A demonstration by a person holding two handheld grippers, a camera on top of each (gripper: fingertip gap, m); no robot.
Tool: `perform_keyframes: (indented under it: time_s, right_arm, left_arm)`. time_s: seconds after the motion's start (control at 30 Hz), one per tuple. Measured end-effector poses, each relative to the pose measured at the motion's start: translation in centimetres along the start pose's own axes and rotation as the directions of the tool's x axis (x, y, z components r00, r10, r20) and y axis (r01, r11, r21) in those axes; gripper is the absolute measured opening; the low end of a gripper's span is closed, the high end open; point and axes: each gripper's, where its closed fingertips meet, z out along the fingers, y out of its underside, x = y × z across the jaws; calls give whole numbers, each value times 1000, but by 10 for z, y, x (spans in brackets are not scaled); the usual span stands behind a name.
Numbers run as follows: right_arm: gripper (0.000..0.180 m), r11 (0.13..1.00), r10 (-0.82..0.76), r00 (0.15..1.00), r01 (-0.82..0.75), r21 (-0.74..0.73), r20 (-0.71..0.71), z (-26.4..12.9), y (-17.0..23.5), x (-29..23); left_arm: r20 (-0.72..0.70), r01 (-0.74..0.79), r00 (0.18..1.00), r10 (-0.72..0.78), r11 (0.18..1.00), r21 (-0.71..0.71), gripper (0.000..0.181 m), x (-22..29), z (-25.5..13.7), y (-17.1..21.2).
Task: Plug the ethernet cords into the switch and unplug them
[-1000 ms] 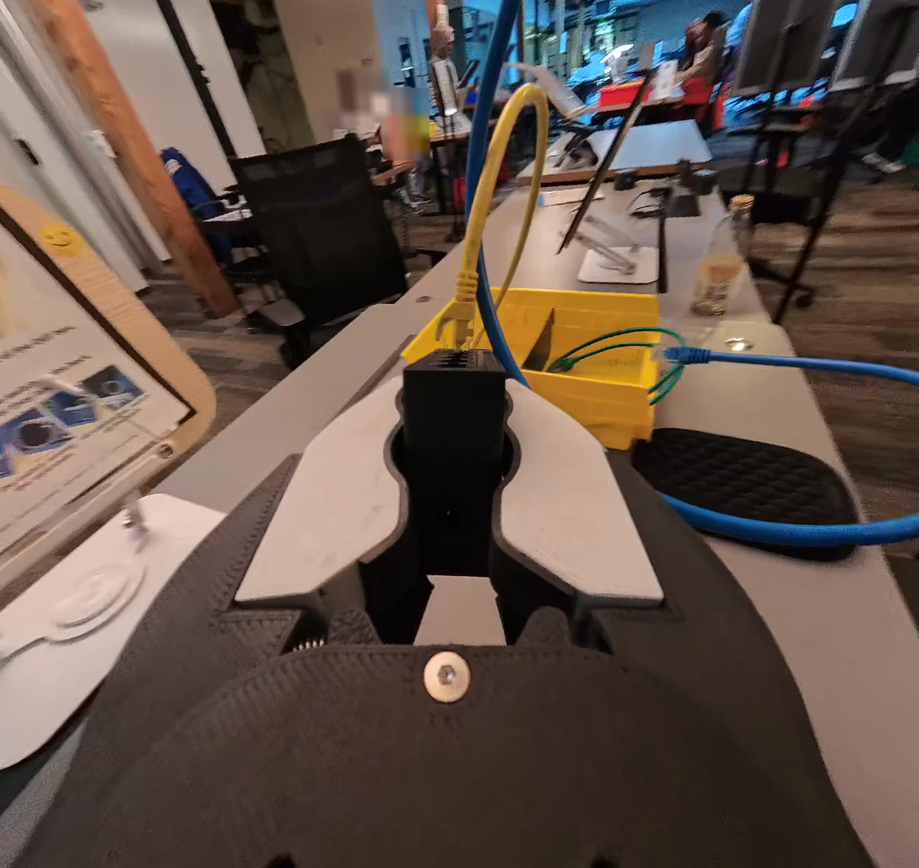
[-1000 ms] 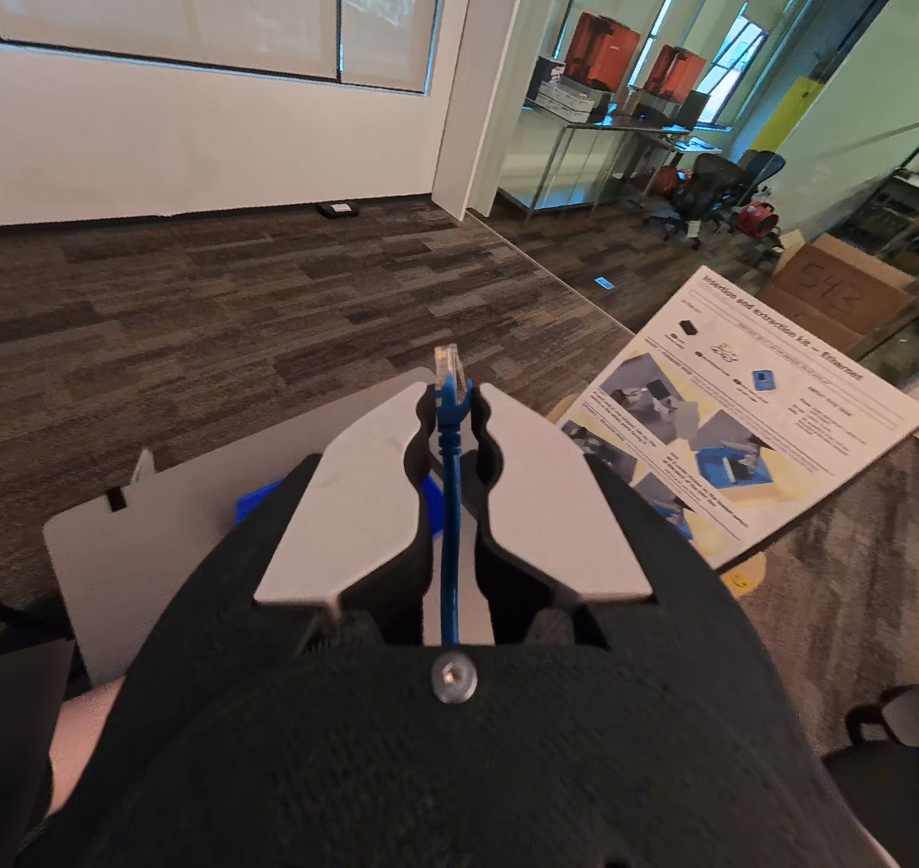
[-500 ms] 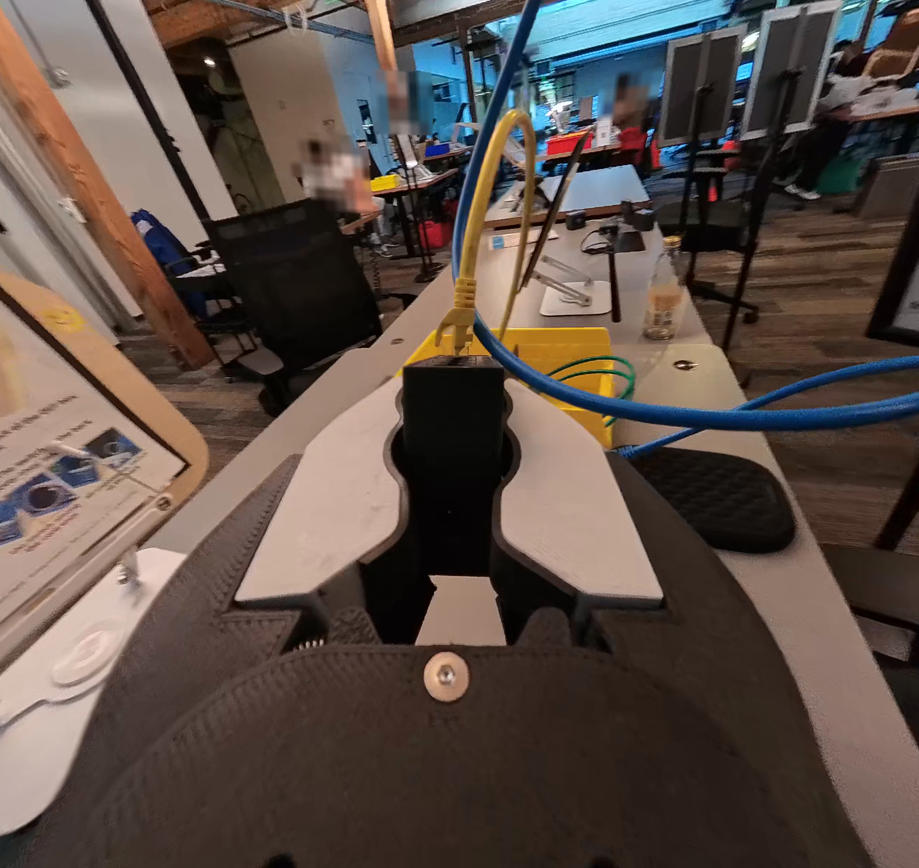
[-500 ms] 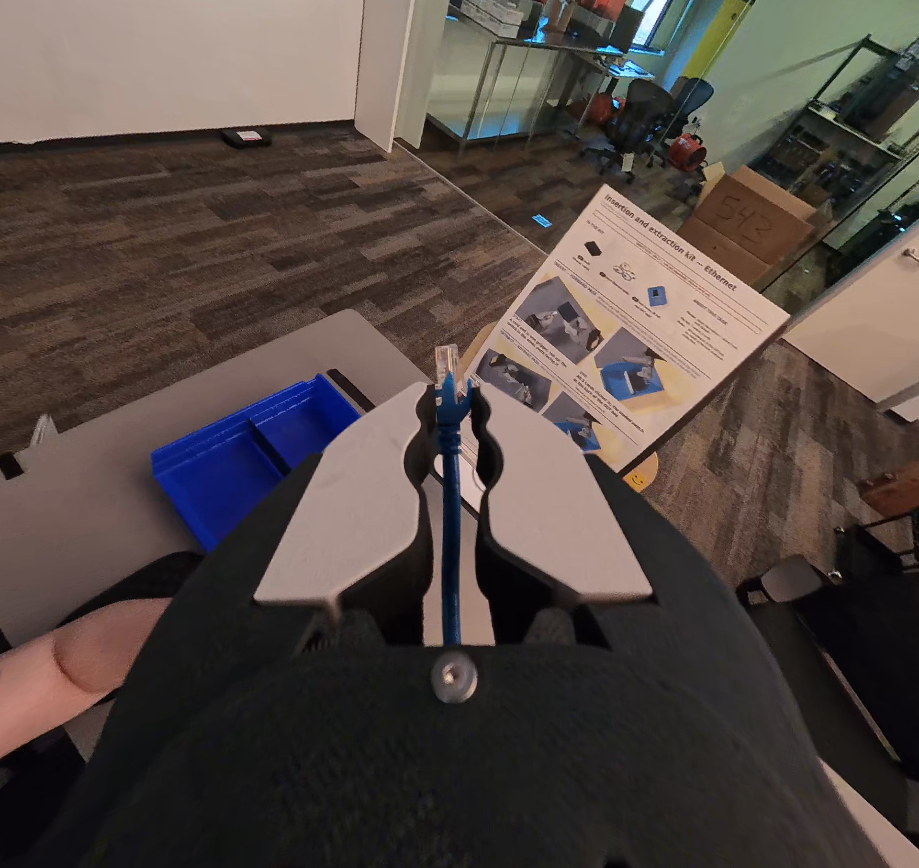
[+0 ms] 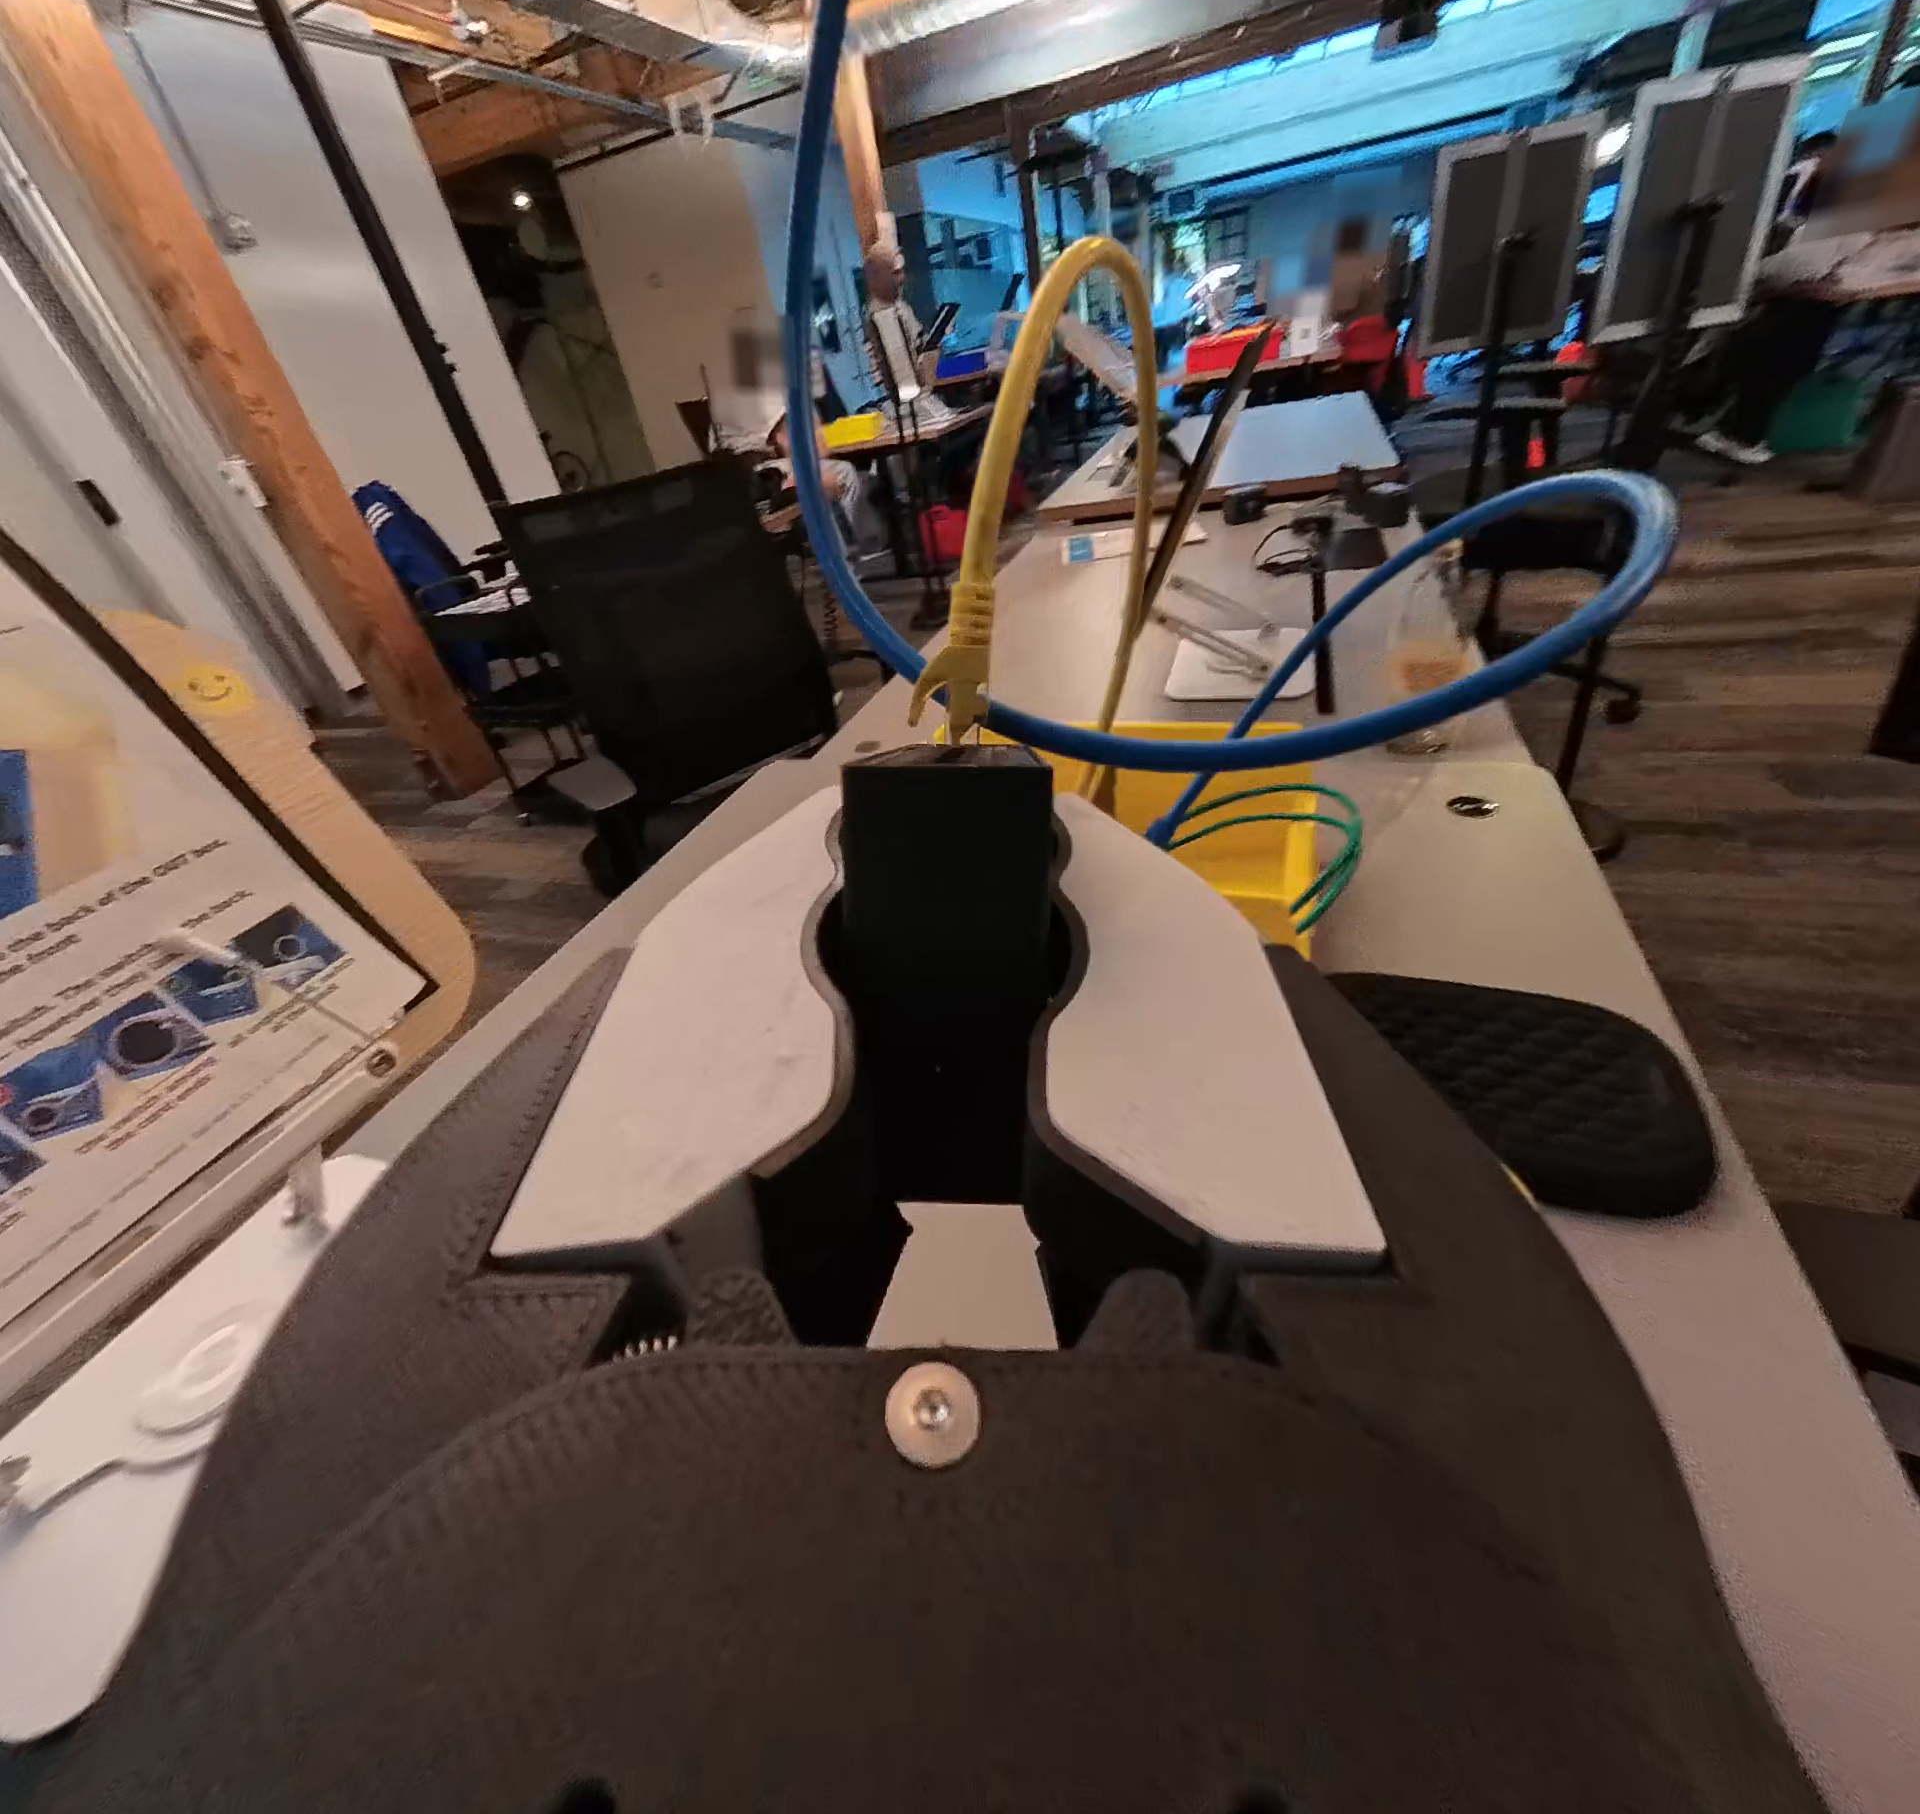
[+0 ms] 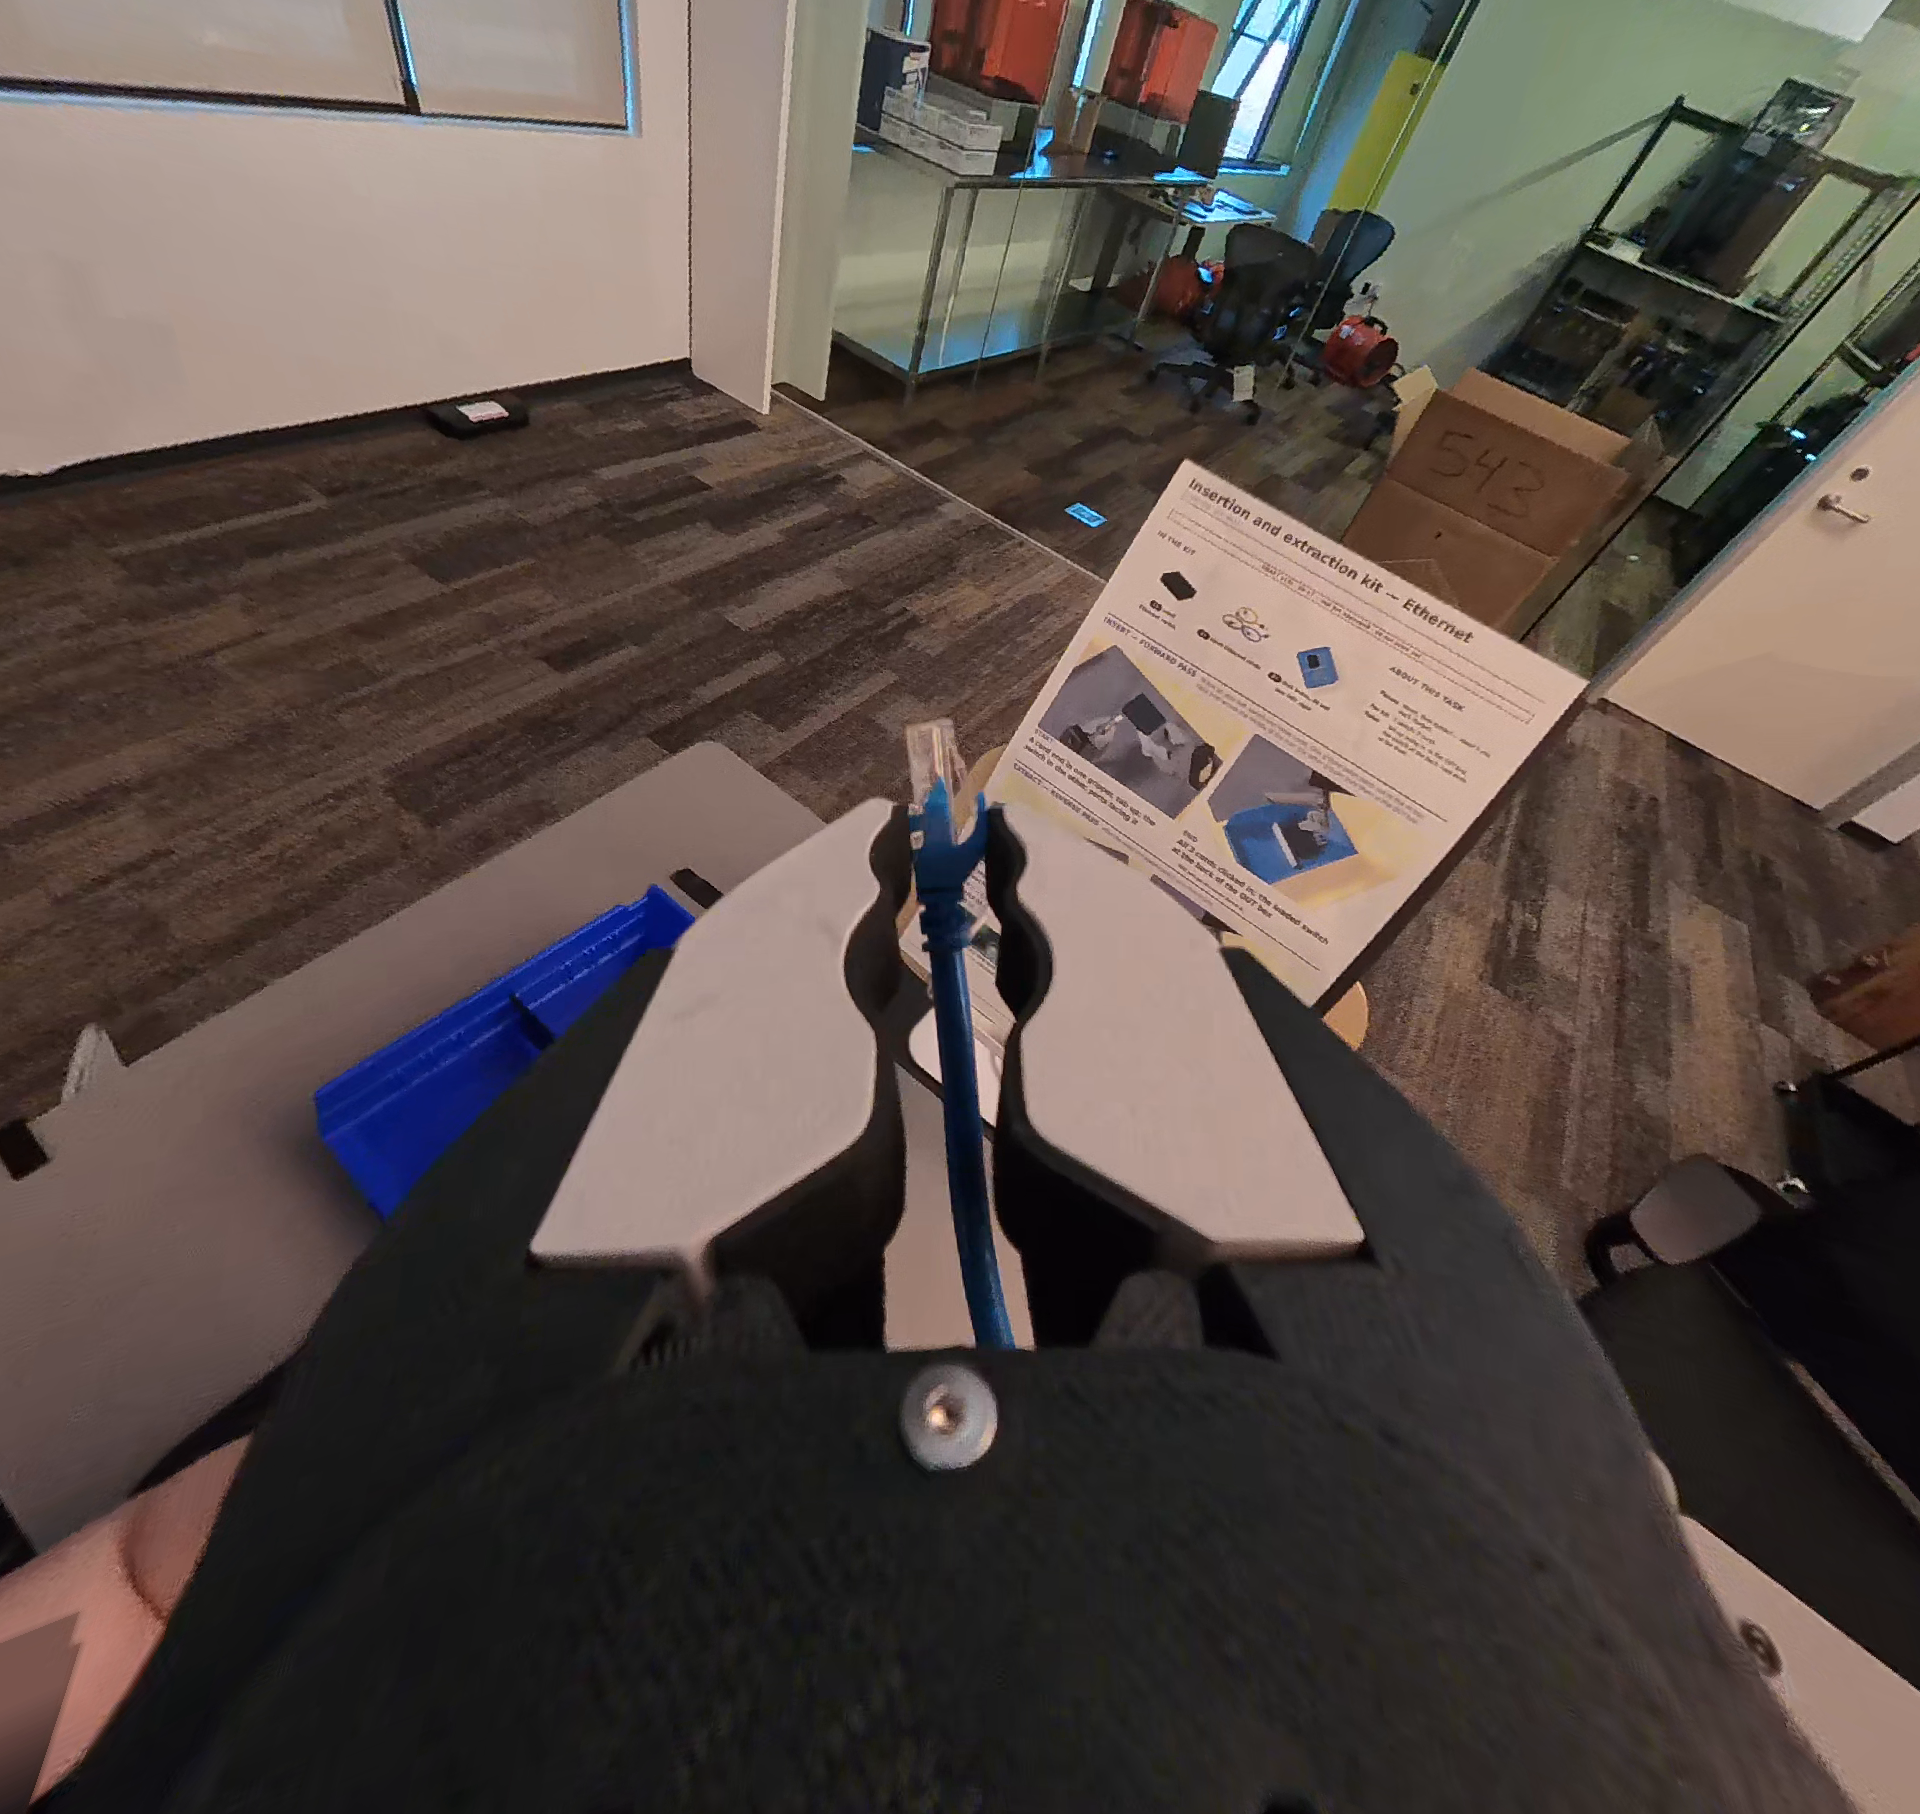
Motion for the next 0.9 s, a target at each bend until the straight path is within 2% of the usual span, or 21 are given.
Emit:
perform_keyframes:
  time_s: [0.27, 0.5, 0.7, 0.9]
  right_arm:
    - [14, 999, 20, 1000, -20, 32, 7, 1, -10, 2]
    - [14, 999, 27, 1000, -27, 46, -7, 3, -11, 12]
    - [14, 995, 82, 997, -83, 57, 18, 1, -10, 17]
    - [14, 998, 57, 998, -58, 27, 4, 2, -6, 15]
  left_arm:
    - [-22, 28, 999, -29, 999, -41, 29, 5, 15, 17]
    - [-157, 117, 978, -134, 987, -112, 29, 29, 31, 35]
    - [-83, 81, 993, -89, 992, -95, 29, 26, 40, 42]
    - [26, 28, 999, -27, 999, -26, 29, 7, 29, 27]
